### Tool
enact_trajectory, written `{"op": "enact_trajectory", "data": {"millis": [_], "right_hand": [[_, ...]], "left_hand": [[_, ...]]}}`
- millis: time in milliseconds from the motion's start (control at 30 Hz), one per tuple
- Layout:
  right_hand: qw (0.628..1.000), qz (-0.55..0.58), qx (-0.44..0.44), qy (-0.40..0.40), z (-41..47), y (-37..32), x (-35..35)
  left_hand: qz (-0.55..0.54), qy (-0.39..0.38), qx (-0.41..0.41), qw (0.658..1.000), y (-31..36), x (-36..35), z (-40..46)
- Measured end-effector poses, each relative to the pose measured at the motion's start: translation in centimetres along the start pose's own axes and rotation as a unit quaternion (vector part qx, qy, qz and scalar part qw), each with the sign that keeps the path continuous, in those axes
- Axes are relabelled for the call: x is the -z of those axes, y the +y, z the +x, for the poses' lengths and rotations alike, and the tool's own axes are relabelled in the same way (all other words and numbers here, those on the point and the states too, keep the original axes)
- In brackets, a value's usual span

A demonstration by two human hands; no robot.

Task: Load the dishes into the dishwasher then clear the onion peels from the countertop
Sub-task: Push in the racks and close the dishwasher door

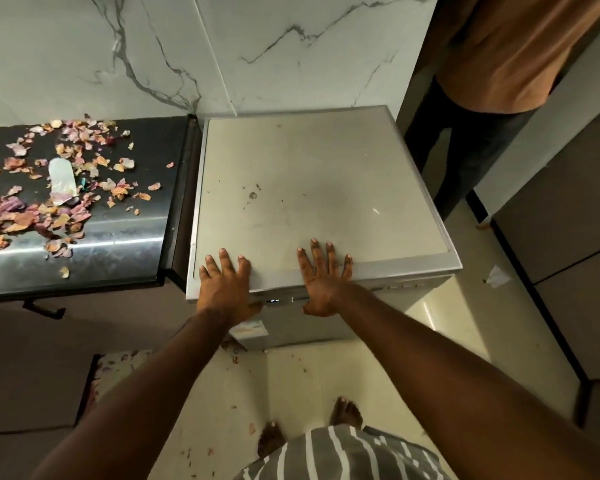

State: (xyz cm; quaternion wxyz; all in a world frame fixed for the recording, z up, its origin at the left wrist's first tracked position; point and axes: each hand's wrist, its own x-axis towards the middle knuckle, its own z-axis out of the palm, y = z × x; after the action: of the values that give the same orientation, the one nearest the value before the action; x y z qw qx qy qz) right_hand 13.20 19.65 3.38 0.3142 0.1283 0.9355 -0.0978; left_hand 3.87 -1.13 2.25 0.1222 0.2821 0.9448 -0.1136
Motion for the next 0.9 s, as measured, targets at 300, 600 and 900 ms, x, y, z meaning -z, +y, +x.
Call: {"op": "enact_trajectory", "data": {"millis": [300,600,900], "right_hand": [[0.999,0.007,0.017,0.045,0.0,0.2,-0.3],[0.965,-0.019,0.153,0.212,-0.9,7.4,-2.5],[0.954,-0.036,0.073,0.288,-4.0,25.1,-3.3]], "left_hand": [[-0.055,-0.049,0.044,0.996,2.7,2.9,0.9],[-0.049,-0.060,-0.008,0.997,4.3,5.1,3.0],[-0.108,-0.164,0.064,0.979,10.5,5.8,2.6]]}}
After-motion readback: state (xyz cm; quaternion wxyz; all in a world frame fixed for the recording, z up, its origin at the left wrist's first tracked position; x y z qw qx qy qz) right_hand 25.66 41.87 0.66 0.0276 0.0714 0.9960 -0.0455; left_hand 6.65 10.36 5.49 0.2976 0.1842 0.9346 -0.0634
